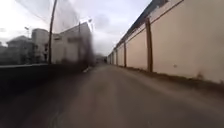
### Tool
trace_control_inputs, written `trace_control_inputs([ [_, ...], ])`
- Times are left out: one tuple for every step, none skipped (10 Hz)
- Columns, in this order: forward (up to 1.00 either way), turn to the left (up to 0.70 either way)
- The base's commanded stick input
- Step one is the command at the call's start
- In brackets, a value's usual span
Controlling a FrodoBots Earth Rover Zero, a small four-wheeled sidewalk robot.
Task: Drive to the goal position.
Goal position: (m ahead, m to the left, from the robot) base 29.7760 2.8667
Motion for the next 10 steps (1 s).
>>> trace_control_inputs([
  [0.50,0.00],
  [0.50,0.00],
  [0.50,0.00],
  [0.50,0.00],
  [0.50,0.00],
  [0.50,0.00],
  [0.50,0.00],
  [0.50,0.00],
  [0.50,0.00],
  [0.50,0.00],
])
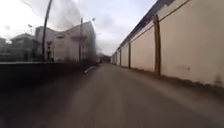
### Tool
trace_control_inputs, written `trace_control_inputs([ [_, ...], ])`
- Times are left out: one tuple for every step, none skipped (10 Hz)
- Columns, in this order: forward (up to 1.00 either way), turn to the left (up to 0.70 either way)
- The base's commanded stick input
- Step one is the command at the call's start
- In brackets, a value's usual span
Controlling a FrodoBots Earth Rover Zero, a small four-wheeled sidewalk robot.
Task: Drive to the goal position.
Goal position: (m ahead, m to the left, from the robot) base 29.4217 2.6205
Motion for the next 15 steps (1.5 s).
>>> trace_control_inputs([
  [0.50,0.00],
  [0.50,0.00],
  [0.50,0.00],
  [0.50,0.00],
  [0.50,0.00],
  [0.50,0.00],
  [0.50,0.00],
  [0.50,0.00],
  [0.50,0.00],
  [0.50,0.00],
  [0.50,0.00],
  [0.50,0.00],
  [0.50,0.00],
  [0.50,0.00],
  [0.50,0.00],
])
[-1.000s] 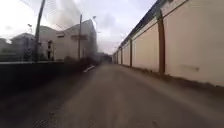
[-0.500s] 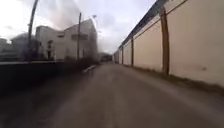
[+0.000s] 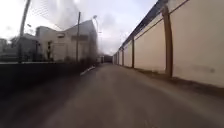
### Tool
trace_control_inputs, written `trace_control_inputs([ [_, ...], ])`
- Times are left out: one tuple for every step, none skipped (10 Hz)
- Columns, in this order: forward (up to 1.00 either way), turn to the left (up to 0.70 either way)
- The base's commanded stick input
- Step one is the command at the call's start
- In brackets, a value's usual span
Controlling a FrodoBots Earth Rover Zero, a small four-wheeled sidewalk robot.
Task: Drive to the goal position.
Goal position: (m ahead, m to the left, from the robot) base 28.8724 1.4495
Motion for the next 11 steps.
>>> trace_control_inputs([
  [0.50,0.00],
  [0.50,0.00],
  [0.50,0.00],
  [0.50,0.00],
  [0.50,0.00],
  [0.50,0.00],
  [0.50,0.00],
  [0.50,0.00],
  [0.50,0.00],
  [0.50,0.00],
  [0.50,0.00],
])
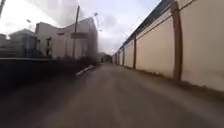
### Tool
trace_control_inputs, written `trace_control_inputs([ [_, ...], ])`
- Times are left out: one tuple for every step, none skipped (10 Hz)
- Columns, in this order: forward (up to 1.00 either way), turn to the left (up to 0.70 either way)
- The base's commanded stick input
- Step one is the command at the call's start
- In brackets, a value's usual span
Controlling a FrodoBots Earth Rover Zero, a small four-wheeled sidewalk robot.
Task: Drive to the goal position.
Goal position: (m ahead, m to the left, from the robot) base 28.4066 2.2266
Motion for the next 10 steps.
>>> trace_control_inputs([
  [0.50,0.00],
  [0.50,0.00],
  [0.50,0.00],
  [0.50,0.00],
  [0.50,0.00],
  [0.50,0.00],
  [0.50,0.00],
  [0.50,0.00],
  [0.50,0.00],
  [0.50,0.00],
])
